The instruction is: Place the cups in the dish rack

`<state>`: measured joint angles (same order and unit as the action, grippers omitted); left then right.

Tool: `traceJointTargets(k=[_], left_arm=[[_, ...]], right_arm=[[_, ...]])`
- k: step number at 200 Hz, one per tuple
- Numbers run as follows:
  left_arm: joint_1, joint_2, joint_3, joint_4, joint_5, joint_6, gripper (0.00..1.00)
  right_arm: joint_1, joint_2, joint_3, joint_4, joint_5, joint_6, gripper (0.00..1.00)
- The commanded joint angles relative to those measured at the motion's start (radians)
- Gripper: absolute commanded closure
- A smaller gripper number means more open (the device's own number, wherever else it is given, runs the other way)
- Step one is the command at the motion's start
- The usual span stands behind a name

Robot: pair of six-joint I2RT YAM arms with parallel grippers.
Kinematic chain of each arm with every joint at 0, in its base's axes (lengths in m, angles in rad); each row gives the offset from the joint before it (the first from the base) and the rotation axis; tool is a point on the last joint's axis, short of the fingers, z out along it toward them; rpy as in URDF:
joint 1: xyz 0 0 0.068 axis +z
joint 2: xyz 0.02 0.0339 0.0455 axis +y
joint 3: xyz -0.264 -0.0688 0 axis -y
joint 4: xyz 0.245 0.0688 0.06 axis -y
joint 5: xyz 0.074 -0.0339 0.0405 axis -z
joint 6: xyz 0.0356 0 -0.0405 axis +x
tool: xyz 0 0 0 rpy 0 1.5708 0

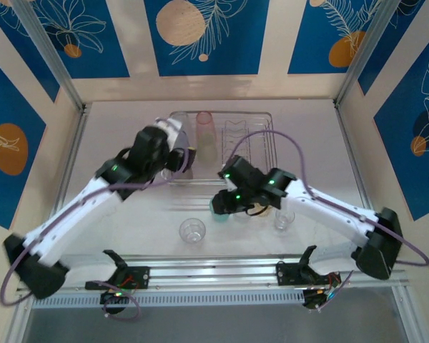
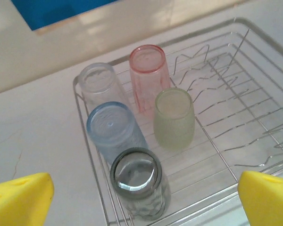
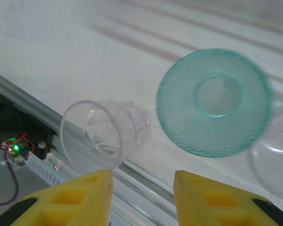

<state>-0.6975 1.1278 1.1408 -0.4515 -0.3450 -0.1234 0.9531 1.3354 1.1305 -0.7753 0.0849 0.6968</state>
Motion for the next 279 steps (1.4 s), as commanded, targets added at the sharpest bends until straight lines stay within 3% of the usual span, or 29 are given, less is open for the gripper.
traceJointTargets(k=[1,34,80,108,192,279], left_arm=[[0.014,-0.097,-0.174,0.159,-0.066,-0.094,0.01],[0.035,-0.250,-0.291,0.036,-0.220,-0.295,0.01],[0.055,-0.454,-0.435,-0.022,-0.336,-0.492,0.01],[0.076,-0.515,-0.495,-0.028,-0.325,-0.545,0.01],[0.118,-0.505,-0.576,0.013,-0.221,-0.601,0.01],[0.135,-0.502,-0.614,0.040,-0.173,-0.613,0.01]], right_arm=[[0.058,0.080,0.076,-0.019,0.039,0.031,0.60],[0.121,0.233,0.199,-0.082,0.062,-0.007,0.58],[0.173,0.362,0.312,-0.181,0.102,-0.045,0.57],[0.191,0.393,0.335,-0.213,0.108,-0.050,0.56],[0.201,0.461,0.365,-0.260,0.138,-0.038,0.54],[0.209,0.530,0.391,-0.257,0.128,-0.067,0.64]])
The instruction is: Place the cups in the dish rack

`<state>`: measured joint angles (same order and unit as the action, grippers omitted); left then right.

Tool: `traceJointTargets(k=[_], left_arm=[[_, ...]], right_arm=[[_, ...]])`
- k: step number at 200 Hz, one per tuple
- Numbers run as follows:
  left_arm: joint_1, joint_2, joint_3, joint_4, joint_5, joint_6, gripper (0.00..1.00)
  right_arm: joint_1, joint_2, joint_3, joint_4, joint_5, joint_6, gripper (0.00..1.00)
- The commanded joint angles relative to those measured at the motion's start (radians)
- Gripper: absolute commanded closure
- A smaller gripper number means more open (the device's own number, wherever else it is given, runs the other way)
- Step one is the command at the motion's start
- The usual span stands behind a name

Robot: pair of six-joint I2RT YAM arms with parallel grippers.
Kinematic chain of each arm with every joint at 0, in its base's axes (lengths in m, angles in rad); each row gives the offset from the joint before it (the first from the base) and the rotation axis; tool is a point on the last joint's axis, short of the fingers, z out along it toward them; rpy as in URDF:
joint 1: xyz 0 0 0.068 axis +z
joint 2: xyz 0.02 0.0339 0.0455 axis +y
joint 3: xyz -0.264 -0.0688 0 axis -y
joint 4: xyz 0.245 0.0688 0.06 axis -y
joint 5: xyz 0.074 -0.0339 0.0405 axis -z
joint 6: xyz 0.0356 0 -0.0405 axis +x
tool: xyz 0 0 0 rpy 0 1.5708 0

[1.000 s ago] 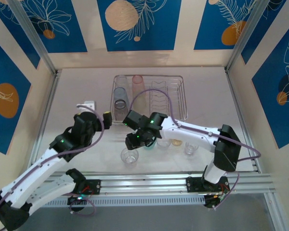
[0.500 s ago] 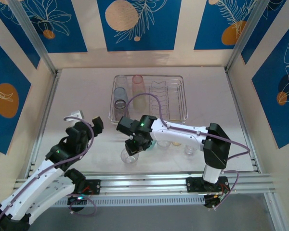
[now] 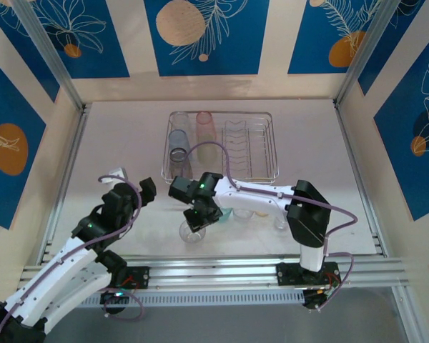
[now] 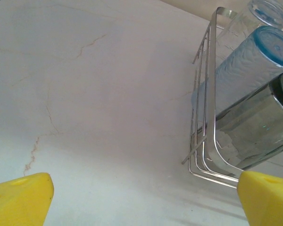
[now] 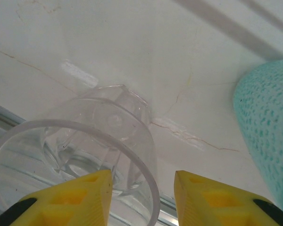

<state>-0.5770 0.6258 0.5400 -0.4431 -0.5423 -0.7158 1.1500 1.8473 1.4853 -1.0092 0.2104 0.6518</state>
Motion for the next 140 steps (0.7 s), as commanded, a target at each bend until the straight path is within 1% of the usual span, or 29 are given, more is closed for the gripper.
traceJointTargets(k=[1,12,48,105,112,117,140], left_arm=[[0.015,0.001,-0.014,0.033,0.024,-0.021,0.01],[0.017,0.003,-0.017,0.035,0.028,-0.023,0.01],[0.025,0.012,-0.024,0.043,0.049,-0.025,0.01],[0.036,0.027,-0.035,0.060,0.080,-0.028,0.01],[0.037,0.030,-0.037,0.064,0.085,-0.028,0.01],[0.037,0.032,-0.038,0.067,0.087,-0.028,0.01],[0.040,0.043,-0.038,0.075,0.096,-0.028,0.01]], right_arm=[[0.012,0.018,0.037,-0.024,0.003,-0.022,0.64],[0.013,0.026,0.042,-0.028,0.001,-0.026,0.68],[0.016,0.044,0.056,-0.040,0.001,-0.033,0.75],[0.017,0.050,0.067,-0.052,0.009,-0.035,0.76],[0.017,0.052,0.068,-0.054,0.010,-0.036,0.77],[0.016,0.053,0.068,-0.054,0.010,-0.038,0.80],[0.018,0.055,0.076,-0.061,0.010,-0.040,0.83]])
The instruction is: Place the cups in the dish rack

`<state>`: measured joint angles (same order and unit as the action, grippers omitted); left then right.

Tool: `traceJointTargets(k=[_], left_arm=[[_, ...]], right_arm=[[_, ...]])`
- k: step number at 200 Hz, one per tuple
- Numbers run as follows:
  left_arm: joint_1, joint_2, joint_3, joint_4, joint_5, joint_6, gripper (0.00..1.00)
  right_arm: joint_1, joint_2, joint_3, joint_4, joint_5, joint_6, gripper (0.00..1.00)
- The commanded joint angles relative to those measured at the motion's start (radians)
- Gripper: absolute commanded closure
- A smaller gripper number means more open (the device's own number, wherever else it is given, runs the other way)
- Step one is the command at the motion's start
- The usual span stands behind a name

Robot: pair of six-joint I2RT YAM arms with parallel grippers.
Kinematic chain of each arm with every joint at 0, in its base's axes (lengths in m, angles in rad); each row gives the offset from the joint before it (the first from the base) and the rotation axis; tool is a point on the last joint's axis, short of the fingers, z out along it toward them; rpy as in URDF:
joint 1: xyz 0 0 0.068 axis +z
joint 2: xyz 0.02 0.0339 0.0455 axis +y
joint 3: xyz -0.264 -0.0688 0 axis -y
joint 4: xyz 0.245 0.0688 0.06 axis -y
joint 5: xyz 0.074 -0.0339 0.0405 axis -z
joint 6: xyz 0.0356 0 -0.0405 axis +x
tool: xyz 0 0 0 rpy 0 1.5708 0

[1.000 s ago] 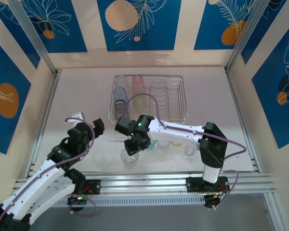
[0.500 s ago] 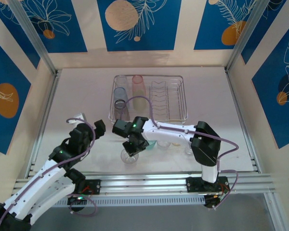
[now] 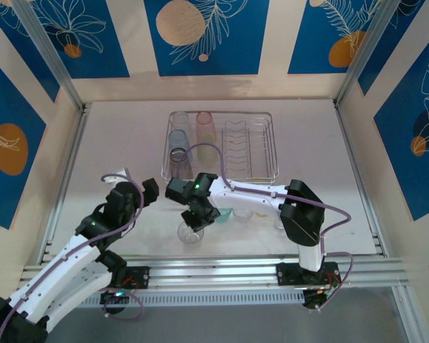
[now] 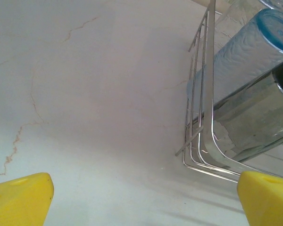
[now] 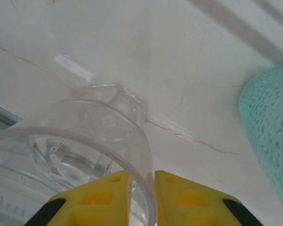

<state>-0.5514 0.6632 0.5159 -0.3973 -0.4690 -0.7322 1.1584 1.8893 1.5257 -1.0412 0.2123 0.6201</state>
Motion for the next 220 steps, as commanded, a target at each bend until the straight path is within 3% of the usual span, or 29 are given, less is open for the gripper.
traceJointTargets(k=[1,15,32,73,118,149,173,195,220], left_arm=[[0.014,0.006,-0.014,0.028,0.023,-0.012,0.01],[0.016,0.012,-0.014,0.032,0.029,-0.009,0.01],[0.020,0.016,-0.010,0.036,0.041,-0.003,0.01],[0.037,0.013,0.023,0.045,0.080,0.026,0.00],[0.048,-0.006,0.046,0.125,0.161,0.078,0.00],[0.048,-0.036,0.043,0.276,0.282,0.135,0.00],[0.048,-0.031,0.011,0.531,0.519,0.150,0.00],[0.046,0.064,0.029,0.723,0.763,0.123,0.00],[0.025,0.218,0.082,0.858,0.975,0.099,0.00]], right_arm=[[0.008,0.013,0.037,-0.029,0.008,-0.007,0.83],[0.010,0.013,0.044,-0.037,0.011,-0.008,0.88],[0.011,0.002,0.056,-0.049,0.025,-0.007,1.00],[-0.008,-0.120,0.029,-0.017,0.035,-0.015,1.00],[-0.136,-0.388,-0.101,0.072,-0.073,-0.029,1.00],[-0.324,-0.642,-0.193,0.120,-0.192,-0.039,1.00],[-0.569,-0.824,-0.268,0.187,-0.390,-0.043,1.00],[-0.801,-0.905,-0.297,0.251,-0.623,-0.029,1.00],[-0.934,-0.918,-0.311,0.356,-0.837,0.025,1.00]])
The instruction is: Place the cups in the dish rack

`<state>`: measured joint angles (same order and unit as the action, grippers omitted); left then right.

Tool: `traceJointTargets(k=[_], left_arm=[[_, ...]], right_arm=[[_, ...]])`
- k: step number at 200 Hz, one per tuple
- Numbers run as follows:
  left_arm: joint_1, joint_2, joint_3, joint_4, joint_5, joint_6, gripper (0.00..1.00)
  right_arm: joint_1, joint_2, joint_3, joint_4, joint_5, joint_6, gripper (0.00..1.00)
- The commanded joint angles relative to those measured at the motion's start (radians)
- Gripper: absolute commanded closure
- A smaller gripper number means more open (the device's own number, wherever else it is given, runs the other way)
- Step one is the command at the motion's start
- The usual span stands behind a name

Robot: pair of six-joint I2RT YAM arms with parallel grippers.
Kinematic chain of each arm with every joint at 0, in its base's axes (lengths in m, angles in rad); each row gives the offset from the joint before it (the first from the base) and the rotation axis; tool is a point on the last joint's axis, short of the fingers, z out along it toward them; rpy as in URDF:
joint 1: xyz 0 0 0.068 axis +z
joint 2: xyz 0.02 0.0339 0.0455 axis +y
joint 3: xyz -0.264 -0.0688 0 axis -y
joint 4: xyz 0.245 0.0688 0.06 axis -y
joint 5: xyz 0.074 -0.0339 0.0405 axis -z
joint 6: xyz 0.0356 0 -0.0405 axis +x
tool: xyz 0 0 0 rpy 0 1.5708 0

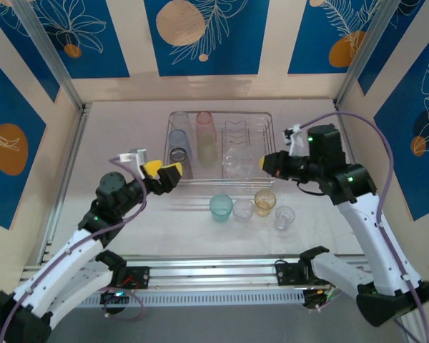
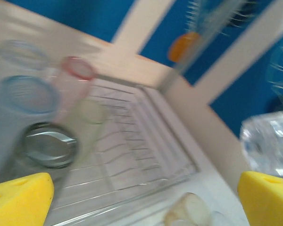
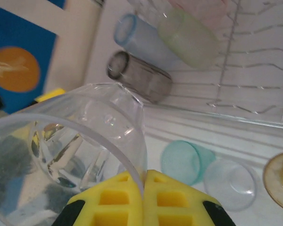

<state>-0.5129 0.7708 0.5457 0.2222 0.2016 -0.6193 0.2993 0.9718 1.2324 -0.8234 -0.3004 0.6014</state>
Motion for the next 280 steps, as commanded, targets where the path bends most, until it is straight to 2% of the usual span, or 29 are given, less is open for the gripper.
traceJointTargets(k=[1,23,57,87,120,226,257,280], left_arm=[[-0.014,0.115,0.053,0.246,0.310,-0.016,0.00],[-0.025,0.213,0.072,0.417,0.396,-0.097,0.00],[-0.034,0.330,0.105,0.669,0.493,-0.217,0.00],[-0.053,0.410,0.144,0.794,0.574,-0.283,0.00],[-0.063,0.451,0.147,0.876,0.586,-0.326,0.00],[-0.088,0.491,0.186,0.908,0.608,-0.342,0.00],[-0.089,0.497,0.189,0.898,0.617,-0.340,0.06],[-0.091,0.492,0.185,0.864,0.612,-0.317,0.08]], right_arm=[[-0.077,-0.001,-0.018,0.142,-0.329,0.046,1.00],[-0.084,0.019,-0.013,0.197,-0.409,0.071,1.00],[-0.071,0.050,-0.015,0.241,-0.441,0.102,1.00],[-0.053,0.076,-0.019,0.277,-0.459,0.117,1.00],[-0.025,0.116,-0.026,0.312,-0.477,0.127,1.00],[0.074,0.232,0.003,0.359,-0.475,0.120,1.00],[0.078,0.243,0.002,0.387,-0.471,0.135,1.00],[0.077,0.248,0.009,0.397,-0.464,0.141,1.00]])
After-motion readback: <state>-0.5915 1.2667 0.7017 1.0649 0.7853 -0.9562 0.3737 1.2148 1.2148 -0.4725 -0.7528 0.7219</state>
